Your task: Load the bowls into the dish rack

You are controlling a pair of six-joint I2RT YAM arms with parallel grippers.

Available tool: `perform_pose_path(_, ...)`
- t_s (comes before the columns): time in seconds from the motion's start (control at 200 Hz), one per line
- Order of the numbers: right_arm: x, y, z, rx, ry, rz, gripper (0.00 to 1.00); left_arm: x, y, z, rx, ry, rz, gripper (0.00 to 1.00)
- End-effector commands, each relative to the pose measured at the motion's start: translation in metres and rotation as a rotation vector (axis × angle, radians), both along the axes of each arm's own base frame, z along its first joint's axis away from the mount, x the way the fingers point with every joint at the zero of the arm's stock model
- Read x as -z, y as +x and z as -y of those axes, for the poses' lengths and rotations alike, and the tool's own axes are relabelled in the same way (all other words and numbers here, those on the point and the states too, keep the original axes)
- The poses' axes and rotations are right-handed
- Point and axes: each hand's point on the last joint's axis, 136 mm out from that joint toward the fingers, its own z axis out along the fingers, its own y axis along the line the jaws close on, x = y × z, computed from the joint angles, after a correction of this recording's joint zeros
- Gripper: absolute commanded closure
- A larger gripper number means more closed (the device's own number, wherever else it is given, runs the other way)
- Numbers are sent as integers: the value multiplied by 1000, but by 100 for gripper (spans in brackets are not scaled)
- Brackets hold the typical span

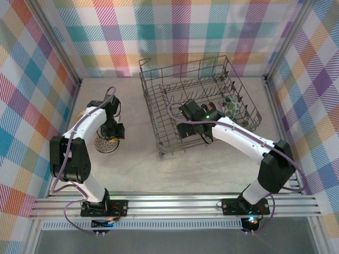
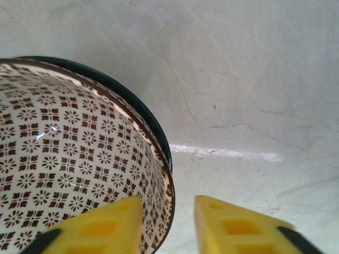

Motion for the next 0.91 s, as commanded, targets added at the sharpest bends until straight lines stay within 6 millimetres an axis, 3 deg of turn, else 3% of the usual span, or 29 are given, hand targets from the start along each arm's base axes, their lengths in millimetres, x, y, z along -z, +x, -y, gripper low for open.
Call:
perform_pose_path(0.0, -1, -9, 6, 13, 9, -22, 4, -9, -6, -2, 7, 11, -24, 63)
perform_pose_path(0.33, -2, -8, 3, 8, 18, -25, 4, 4, -30, -4, 43, 20, -114, 63)
perform_pose_path(0.9, -6, -11, 5, 16, 26, -23, 4, 20, -28, -4, 42, 20, -138, 76)
